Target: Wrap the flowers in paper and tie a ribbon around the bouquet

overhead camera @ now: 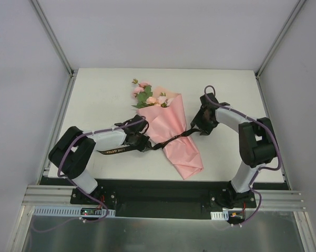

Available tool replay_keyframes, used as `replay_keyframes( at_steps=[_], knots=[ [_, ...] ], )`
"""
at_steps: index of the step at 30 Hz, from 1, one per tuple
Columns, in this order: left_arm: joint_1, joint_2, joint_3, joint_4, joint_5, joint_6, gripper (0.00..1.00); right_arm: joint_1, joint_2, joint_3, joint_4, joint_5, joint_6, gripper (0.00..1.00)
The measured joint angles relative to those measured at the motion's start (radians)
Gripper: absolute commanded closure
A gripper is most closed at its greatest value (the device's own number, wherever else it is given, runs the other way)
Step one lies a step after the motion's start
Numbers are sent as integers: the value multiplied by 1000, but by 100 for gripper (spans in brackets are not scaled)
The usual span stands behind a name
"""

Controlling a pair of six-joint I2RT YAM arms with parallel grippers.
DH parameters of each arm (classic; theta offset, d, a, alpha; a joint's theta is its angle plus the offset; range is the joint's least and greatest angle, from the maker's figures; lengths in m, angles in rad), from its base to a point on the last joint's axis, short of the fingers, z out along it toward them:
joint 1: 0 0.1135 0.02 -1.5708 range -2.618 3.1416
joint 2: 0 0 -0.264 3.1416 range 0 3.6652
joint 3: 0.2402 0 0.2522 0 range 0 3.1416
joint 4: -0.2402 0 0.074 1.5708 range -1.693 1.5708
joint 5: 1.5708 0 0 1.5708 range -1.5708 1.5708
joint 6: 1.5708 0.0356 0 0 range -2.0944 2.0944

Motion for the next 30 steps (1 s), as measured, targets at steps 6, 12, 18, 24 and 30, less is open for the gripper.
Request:
replay_keyframes(
  at_steps=[6, 12, 18, 24, 30],
  knots=[
    [11, 5, 172, -205, -206, 288, 100, 64, 0, 0, 56, 121, -111, 100],
    [-39, 5, 286, -356, -541, 676, 100, 185, -56, -20, 111, 349, -382, 100],
    [-62, -56, 239, -422, -769, 931, 100, 264, -167, -40, 140, 394, -497, 100],
    [-90, -195, 93, -290, -818, 1098, 100, 278, -179, -29, 145, 414, -501, 100],
    [-73, -232, 39, -238, -795, 1164, 100, 315, -175, -28, 150, 464, -512, 99]
  ],
)
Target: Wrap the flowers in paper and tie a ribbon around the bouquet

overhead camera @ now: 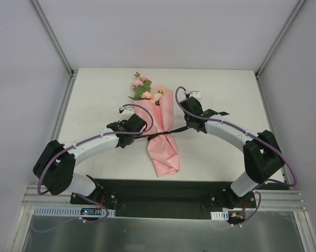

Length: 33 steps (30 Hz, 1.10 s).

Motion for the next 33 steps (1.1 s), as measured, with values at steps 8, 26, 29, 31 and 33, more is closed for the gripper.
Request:
replay_keyframes(
  at_steps=[8, 26, 29, 31, 33],
  knots=[
    [216, 224, 291, -252, 123, -64, 100, 40, 80, 86, -110, 224, 89, 99],
    [418, 357, 437, -491, 386, -85, 100, 43, 120, 132, -165, 229, 66, 100],
    [440, 368, 439, -496, 397, -74, 100, 44, 142, 154, -166, 249, 26, 100],
    [460, 376, 448, -504, 383, -72, 100, 46, 157, 160, -171, 277, 10, 100],
    [480, 392, 478, -538, 314, -75, 100, 47, 180, 168, -189, 319, 2, 100]
  ],
)
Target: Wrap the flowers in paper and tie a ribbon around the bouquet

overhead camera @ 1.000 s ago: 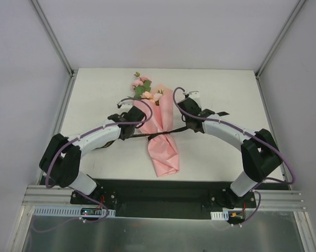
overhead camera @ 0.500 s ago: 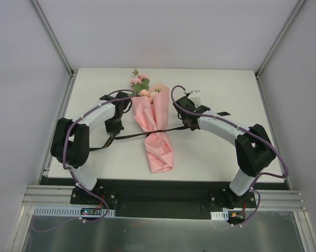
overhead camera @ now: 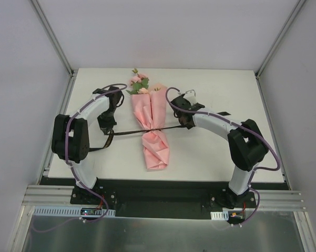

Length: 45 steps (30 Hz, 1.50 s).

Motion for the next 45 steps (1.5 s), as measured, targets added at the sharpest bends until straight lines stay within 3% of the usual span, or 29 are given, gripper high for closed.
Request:
replay_keyframes(
  at_steps=[5, 10, 14, 18, 20, 23, 24, 27, 30, 34, 38, 45],
  knots=[
    [64, 23, 69, -42, -164, -29, 100, -10, 76, 27, -69, 67, 27, 100],
    [111, 24, 13, -71, -320, -76, 100, -45, 108, 27, -140, 135, 79, 99],
    [183, 25, -63, -116, -475, -76, 100, -131, 150, 19, -254, 228, 111, 100],
    [209, 22, -84, -111, -498, -46, 100, -227, 156, -11, -276, 201, 104, 100],
    [191, 12, -86, -80, -439, -11, 100, -255, 132, -16, -266, 114, 87, 99],
    [173, -14, -87, -38, -332, 33, 100, -245, 63, -16, -226, -109, 46, 58],
    [171, -24, -86, -29, -307, 42, 100, -234, 33, -15, -204, -208, 21, 34],
    [177, -45, -85, -8, -254, 69, 86, -158, -34, -5, -113, -443, -85, 5],
    [196, -65, -77, 23, -159, 106, 85, -11, -45, 16, -7, -609, -217, 0],
    [219, -73, -76, 82, 14, 141, 95, 132, 10, 76, 61, -785, -344, 0],
    [220, -53, -111, 159, 229, 150, 99, 166, 116, 168, 90, -861, -411, 1],
    [180, -19, -232, 246, 465, 129, 100, 173, 235, 284, 58, -928, -476, 0]
  ],
)
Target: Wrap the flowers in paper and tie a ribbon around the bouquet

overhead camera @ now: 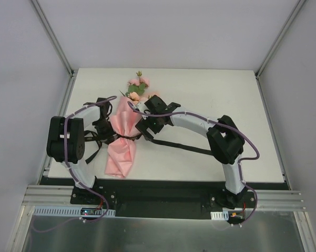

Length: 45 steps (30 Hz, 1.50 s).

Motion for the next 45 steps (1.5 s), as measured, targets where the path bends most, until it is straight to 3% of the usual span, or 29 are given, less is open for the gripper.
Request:
replay_keyframes(
  at_steps=[4, 7, 10, 11, 15, 18, 20, 21, 23, 24, 27, 32, 39, 45],
  knots=[
    [-53, -2, -25, 26, 52, -24, 100, 10, 37, 50, -10, -18, -27, 0],
    [-72, -10, -30, 44, 66, -35, 94, 13, 43, 57, -28, -26, -42, 2],
    [-63, -54, -53, 54, 69, -45, 77, 14, 43, 57, -40, -30, -53, 7],
    [-52, -79, -64, 53, 69, -48, 65, 14, 45, 57, -43, -31, -56, 8],
    [10, -223, -117, 56, 77, -64, 31, 15, 66, 57, -46, -29, -66, 14],
    [69, -330, -151, 52, 91, -84, 30, 20, 94, 57, -49, -22, -68, 26],
    [102, -366, -156, 51, 99, -89, 31, 24, 110, 57, -50, -16, -66, 39],
    [115, -376, -156, 52, 100, -88, 33, 26, 116, 58, -50, -9, -69, 56],
    [126, -380, -150, 53, 84, -71, 37, 27, 118, 62, -48, -7, -68, 75],
    [125, -374, -144, 51, 80, -59, 39, 27, 119, 63, -47, -6, -65, 99],
    [124, -348, -117, 50, 65, -20, 42, 27, 121, 63, -44, 25, -33, 100],
    [82, -350, -103, 59, -9, 49, 36, 5, 108, 27, 4, 113, 48, 100],
    [-212, -299, -45, 69, -175, 227, 38, -155, 29, -94, 47, 153, 130, 100],
    [-411, -220, -20, 104, -231, 400, 32, -231, 28, -95, 52, 135, 130, 100]
  ],
)
